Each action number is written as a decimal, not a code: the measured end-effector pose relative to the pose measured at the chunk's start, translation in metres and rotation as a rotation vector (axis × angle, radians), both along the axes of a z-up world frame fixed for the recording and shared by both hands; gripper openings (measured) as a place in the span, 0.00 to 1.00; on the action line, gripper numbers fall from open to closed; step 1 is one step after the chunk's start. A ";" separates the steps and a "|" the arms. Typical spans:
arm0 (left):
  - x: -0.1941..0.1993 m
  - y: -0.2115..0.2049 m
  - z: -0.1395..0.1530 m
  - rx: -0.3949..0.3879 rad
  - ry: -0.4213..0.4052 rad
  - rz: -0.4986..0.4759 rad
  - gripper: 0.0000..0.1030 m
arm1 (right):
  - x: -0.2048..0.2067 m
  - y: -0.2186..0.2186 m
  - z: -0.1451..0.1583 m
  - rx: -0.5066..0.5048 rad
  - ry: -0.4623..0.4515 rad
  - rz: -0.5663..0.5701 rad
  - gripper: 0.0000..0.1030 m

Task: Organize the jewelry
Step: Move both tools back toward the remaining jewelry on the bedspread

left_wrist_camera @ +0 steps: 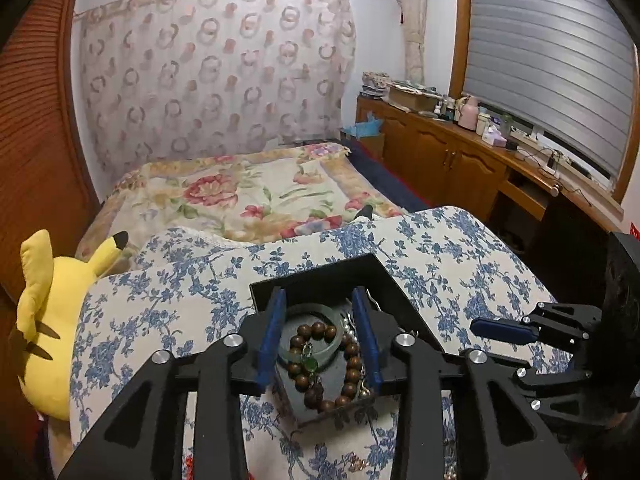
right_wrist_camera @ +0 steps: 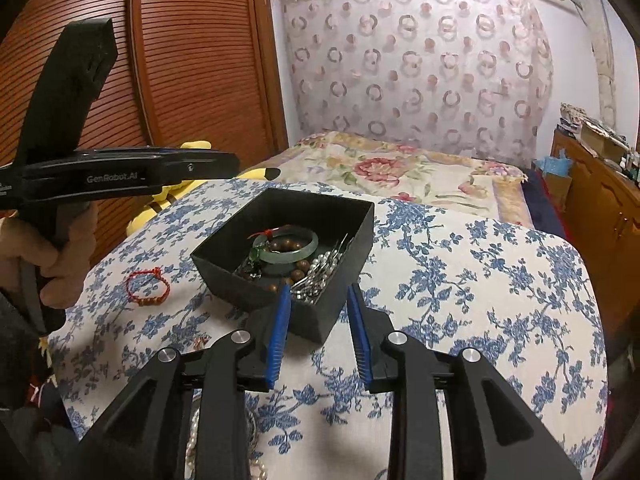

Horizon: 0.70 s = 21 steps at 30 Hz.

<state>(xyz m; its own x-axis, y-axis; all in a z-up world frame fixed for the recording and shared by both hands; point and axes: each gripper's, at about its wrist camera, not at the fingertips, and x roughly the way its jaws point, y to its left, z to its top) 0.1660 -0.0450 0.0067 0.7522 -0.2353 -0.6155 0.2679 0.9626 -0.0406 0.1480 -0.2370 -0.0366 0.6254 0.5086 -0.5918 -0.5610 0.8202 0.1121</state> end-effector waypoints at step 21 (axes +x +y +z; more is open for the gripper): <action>-0.085 0.013 -0.045 0.038 0.056 -0.049 0.81 | -0.084 -0.018 -0.031 -0.065 0.069 0.041 0.31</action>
